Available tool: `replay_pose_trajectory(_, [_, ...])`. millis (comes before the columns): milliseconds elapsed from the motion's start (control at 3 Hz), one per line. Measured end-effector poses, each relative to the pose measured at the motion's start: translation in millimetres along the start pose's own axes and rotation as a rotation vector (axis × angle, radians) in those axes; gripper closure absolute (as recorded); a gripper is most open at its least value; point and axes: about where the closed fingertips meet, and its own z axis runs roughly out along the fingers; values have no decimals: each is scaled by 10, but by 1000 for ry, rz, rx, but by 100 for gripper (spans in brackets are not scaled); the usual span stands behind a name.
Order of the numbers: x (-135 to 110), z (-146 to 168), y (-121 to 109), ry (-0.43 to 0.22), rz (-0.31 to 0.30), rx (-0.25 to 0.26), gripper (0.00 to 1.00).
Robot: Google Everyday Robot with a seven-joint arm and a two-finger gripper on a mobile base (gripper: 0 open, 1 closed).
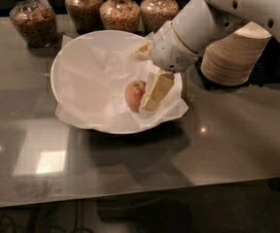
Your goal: Pick apple from white bowl
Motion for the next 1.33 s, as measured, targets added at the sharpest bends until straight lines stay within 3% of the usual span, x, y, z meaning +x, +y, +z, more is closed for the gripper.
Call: replay_pose_trajectory(1333, [465, 286, -163, 3, -20, -8, 15])
